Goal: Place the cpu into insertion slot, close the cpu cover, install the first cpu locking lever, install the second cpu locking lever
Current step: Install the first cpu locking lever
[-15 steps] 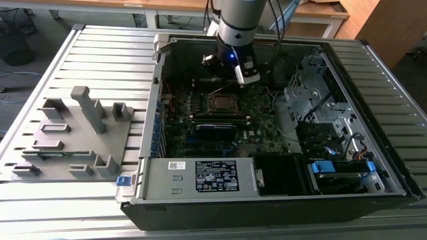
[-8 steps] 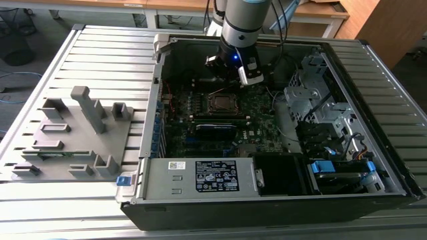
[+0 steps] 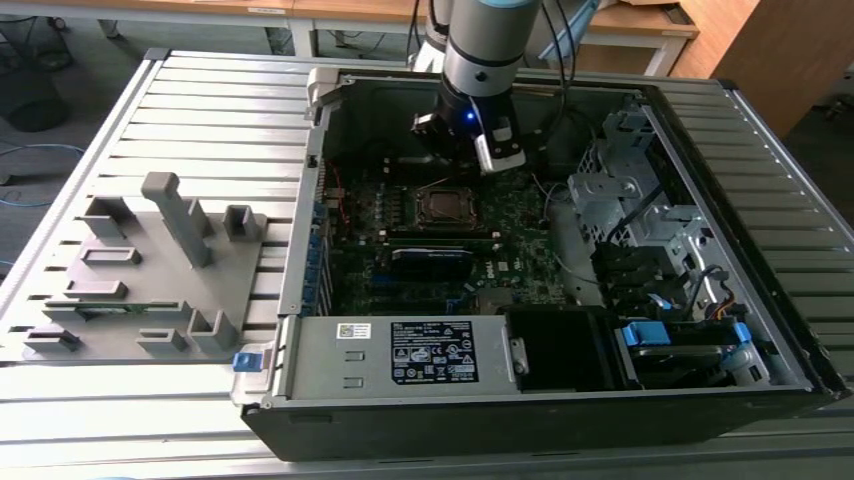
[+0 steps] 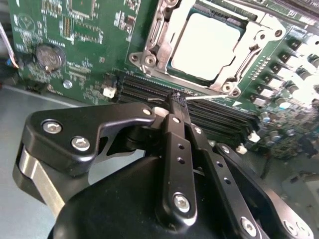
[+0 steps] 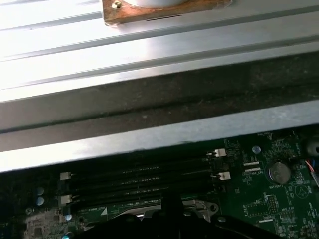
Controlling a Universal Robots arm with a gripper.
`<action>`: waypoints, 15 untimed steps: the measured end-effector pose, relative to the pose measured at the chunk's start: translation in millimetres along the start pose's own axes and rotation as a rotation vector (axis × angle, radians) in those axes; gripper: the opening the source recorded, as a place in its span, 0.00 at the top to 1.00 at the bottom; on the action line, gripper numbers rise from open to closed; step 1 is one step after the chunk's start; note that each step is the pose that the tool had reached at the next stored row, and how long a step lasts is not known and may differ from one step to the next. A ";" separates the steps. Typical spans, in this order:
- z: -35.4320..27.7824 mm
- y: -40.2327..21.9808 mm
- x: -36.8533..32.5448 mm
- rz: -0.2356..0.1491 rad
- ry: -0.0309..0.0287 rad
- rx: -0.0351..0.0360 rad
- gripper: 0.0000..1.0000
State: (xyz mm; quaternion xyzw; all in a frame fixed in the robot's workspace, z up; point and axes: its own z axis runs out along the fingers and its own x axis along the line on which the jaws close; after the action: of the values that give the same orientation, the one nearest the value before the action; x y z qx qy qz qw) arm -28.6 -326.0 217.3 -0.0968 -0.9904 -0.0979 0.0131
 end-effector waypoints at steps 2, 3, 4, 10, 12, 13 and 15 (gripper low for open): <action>1.4 -0.3 -0.1 0.033 -0.0091 -0.0005 0.90; 1.8 -0.4 -0.1 0.048 -0.0123 -0.0011 0.90; 2.2 -0.5 0.1 0.061 -0.0154 -0.0017 0.90; 3.5 -0.4 5.6 0.085 -0.0232 -0.0037 0.90; 4.2 -0.2 6.6 0.092 -0.0257 -0.0040 0.90; 4.7 -0.2 6.7 0.097 -0.0273 -0.0040 0.90; 6.1 0.0 6.7 0.114 -0.0318 -0.0044 0.90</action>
State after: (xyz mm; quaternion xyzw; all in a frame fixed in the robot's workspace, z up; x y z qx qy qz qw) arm -35.2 -323.5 211.6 -0.1546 -0.9831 -0.0977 0.0027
